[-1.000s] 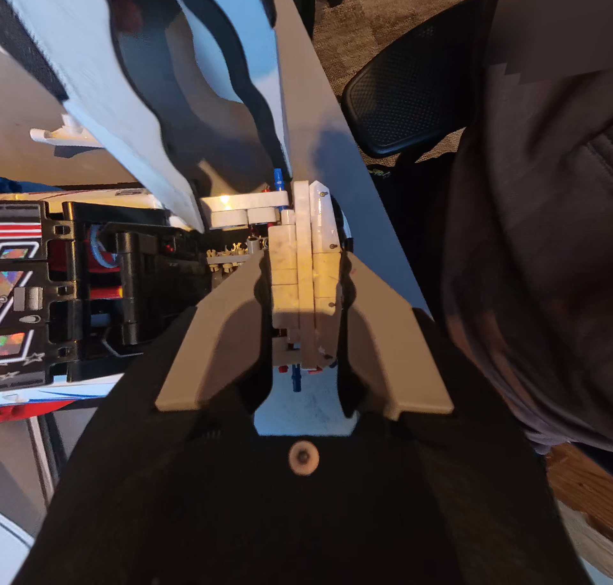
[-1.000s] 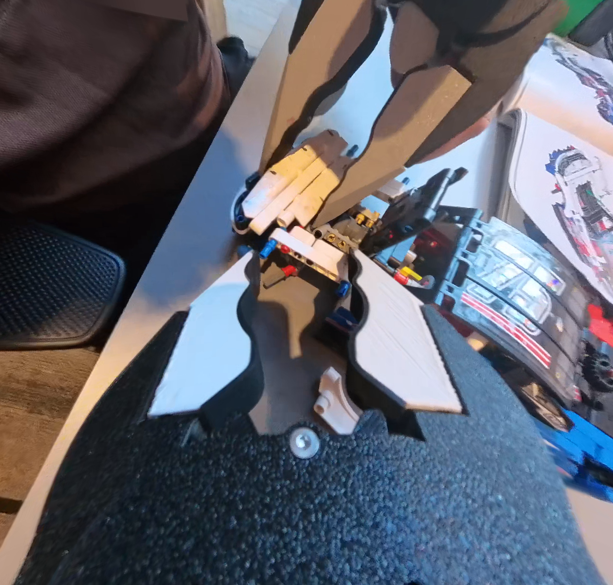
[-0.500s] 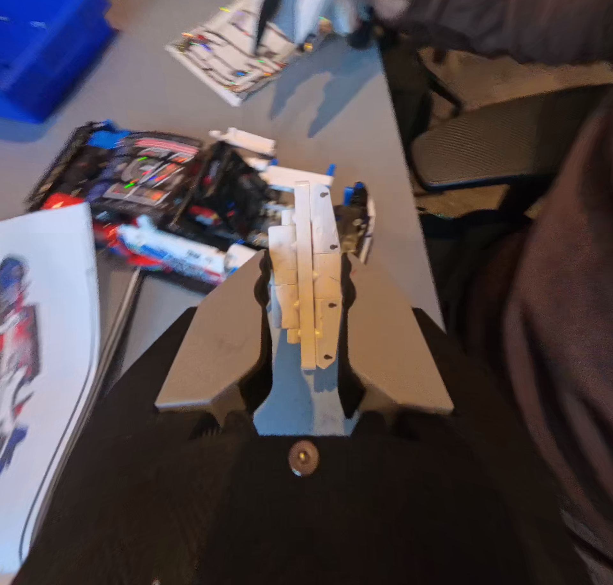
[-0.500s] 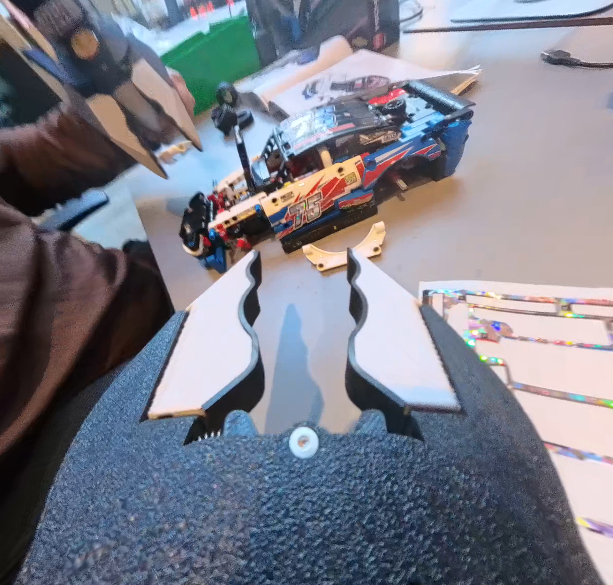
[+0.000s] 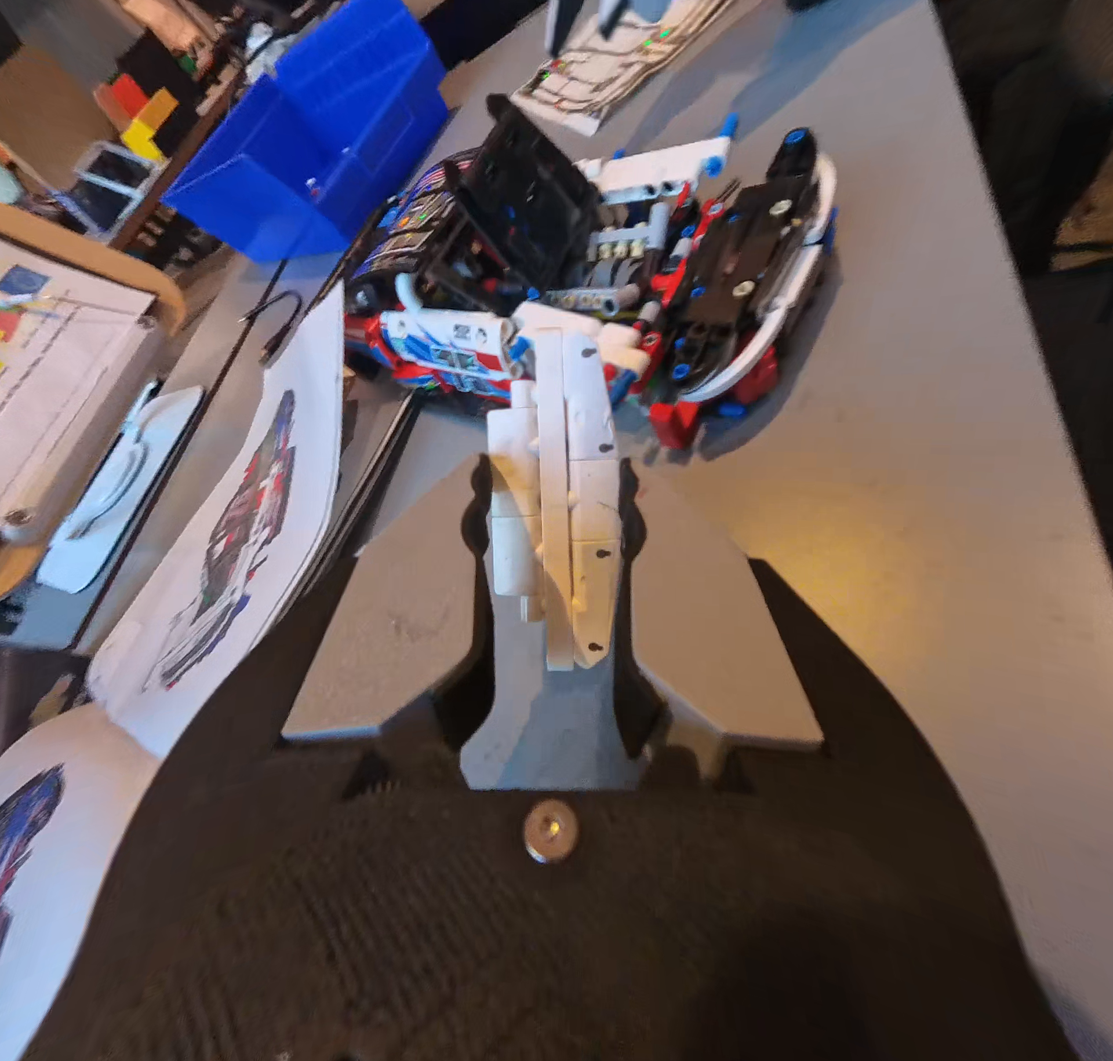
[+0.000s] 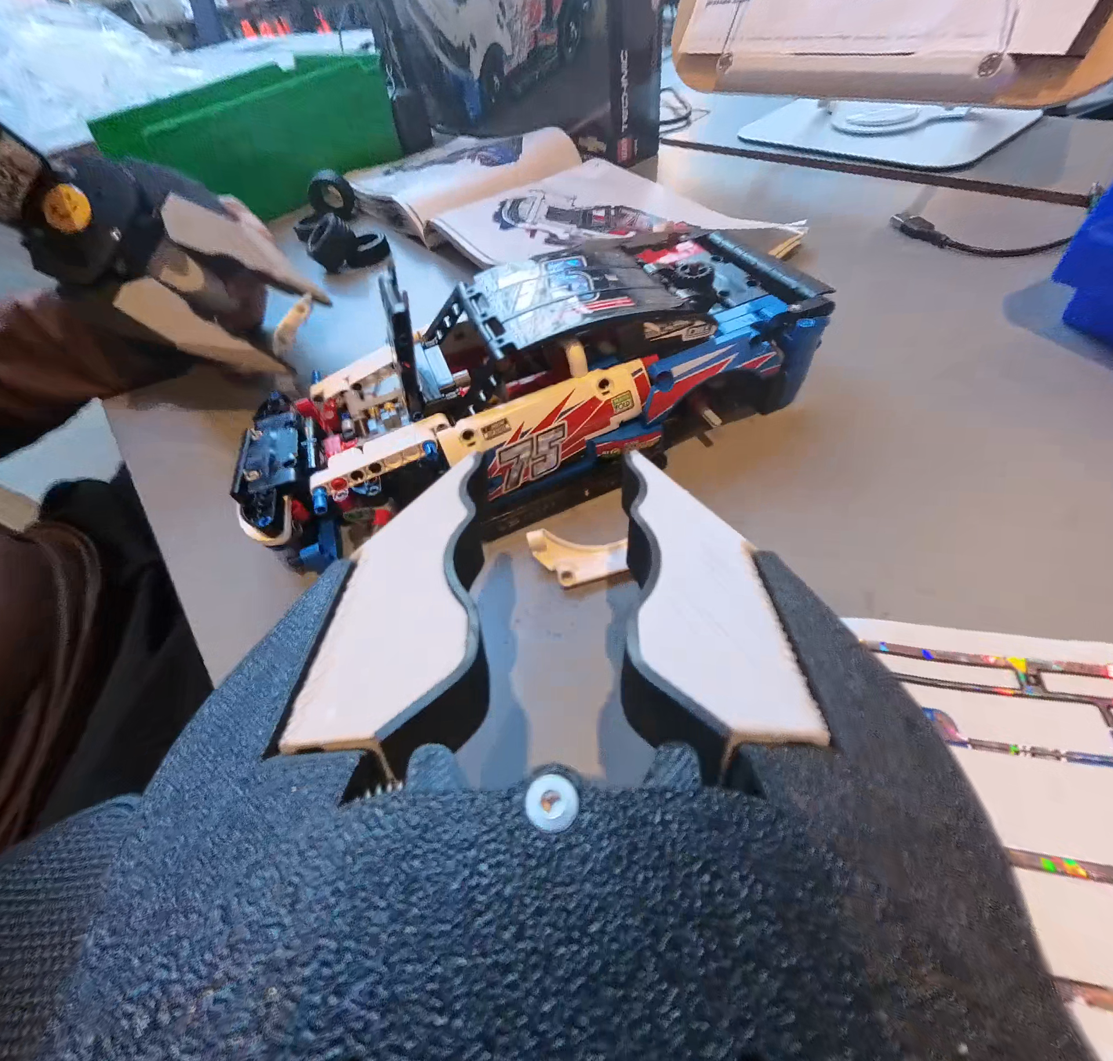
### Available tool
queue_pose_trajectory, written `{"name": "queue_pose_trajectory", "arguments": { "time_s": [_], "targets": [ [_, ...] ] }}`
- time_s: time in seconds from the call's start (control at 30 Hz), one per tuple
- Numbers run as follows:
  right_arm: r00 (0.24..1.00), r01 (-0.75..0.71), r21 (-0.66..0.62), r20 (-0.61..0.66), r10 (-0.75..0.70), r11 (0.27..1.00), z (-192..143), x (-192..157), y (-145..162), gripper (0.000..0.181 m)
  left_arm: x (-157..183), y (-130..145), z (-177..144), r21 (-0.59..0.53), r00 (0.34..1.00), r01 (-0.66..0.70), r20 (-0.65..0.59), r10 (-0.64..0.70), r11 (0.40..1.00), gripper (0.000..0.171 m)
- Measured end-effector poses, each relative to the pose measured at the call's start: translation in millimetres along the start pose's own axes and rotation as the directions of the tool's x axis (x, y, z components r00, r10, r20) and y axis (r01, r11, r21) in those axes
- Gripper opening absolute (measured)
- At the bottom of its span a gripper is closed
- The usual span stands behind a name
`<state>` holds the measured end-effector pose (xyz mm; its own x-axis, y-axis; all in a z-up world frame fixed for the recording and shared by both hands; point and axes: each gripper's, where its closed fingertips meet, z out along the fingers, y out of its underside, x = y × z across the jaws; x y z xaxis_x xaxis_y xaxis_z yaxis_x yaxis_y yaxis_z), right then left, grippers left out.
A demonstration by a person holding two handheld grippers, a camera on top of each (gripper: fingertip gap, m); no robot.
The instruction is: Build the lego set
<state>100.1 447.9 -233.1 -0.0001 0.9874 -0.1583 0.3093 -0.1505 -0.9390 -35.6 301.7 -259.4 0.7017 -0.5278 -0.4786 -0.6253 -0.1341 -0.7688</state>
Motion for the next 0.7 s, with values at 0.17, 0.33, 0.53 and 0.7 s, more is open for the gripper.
{"name": "queue_pose_trajectory", "arguments": {
  "time_s": [0.17,0.33,0.53,0.7],
  "targets": [
    [0.988,0.090,-0.077,-0.117,-0.099,0.993,10.6,1.7,8.0,0.028,-21.1,8.1,-2.9,-0.043,0.988,0.038,0.151,-0.031,0.998,0.040],
    [0.991,0.024,-0.070,-0.131,-0.033,0.997,28.5,-41.5,4.6,0.038,-39.6,1.2,-1.7,0.010,0.965,0.148,0.219,-0.146,0.989,0.039],
    [0.968,-0.067,-0.216,-0.250,0.011,0.974,5.1,-90.9,36.6,0.037,-37.7,-28.4,-6.7,0.178,0.965,0.183,0.155,-0.211,0.967,0.040],
    [0.960,-0.184,-0.112,-0.236,0.154,0.977,-8.1,-91.4,33.1,0.039,-9.2,-40.1,5.7,0.175,0.992,0.101,0.060,-0.113,0.979,0.040]
  ]
}}
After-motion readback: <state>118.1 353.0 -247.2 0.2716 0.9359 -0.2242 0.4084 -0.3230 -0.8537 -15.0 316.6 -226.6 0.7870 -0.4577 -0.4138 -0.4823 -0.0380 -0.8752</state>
